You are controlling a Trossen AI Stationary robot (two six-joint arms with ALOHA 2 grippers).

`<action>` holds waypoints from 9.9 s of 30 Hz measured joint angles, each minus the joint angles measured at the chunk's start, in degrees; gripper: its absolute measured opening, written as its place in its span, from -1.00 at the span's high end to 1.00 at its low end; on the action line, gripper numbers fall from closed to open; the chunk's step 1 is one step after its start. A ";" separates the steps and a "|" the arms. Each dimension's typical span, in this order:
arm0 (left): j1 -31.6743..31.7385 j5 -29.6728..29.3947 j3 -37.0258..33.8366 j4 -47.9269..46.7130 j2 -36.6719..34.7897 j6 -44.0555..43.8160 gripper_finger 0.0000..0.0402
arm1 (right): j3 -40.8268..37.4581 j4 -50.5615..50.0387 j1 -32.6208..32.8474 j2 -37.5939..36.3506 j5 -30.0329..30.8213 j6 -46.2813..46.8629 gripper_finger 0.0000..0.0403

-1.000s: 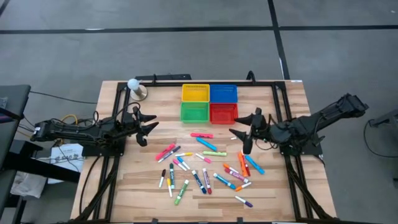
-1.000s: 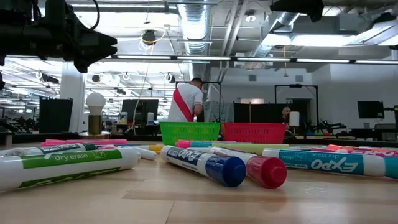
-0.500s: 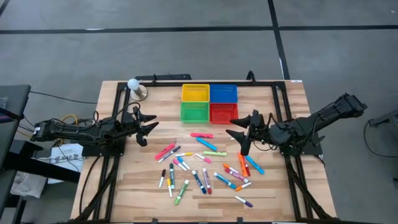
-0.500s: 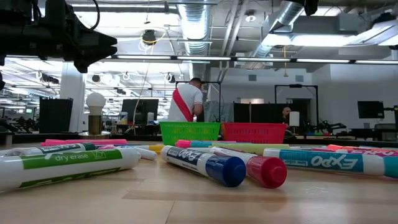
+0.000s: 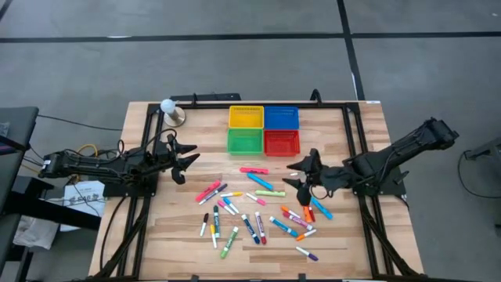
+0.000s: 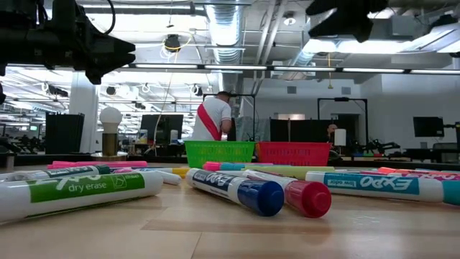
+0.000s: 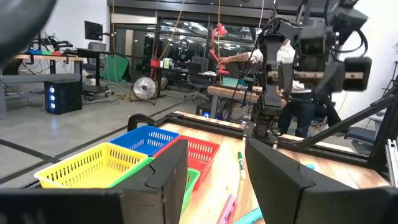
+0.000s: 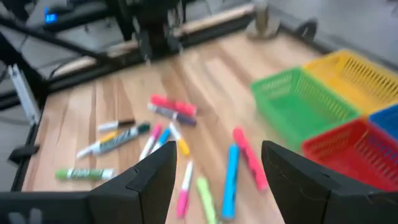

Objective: Pick & Place Markers
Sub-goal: Put the top small orange highlighter pen into the blue bin

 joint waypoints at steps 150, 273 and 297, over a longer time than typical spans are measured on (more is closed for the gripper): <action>0.02 0.00 -0.01 0.41 1.86 0.23 0.20 | 18.39 -25.32 -2.88 40.34 -26.99 27.11 -0.12; 0.00 0.00 -0.01 1.26 1.80 -0.01 0.20 | 20.85 -10.06 -46.06 8.41 -32.69 -11.98 0.80; 0.02 0.00 -0.01 1.51 1.79 -0.01 0.20 | 20.85 -5.83 -59.53 25.40 -31.41 -19.07 0.78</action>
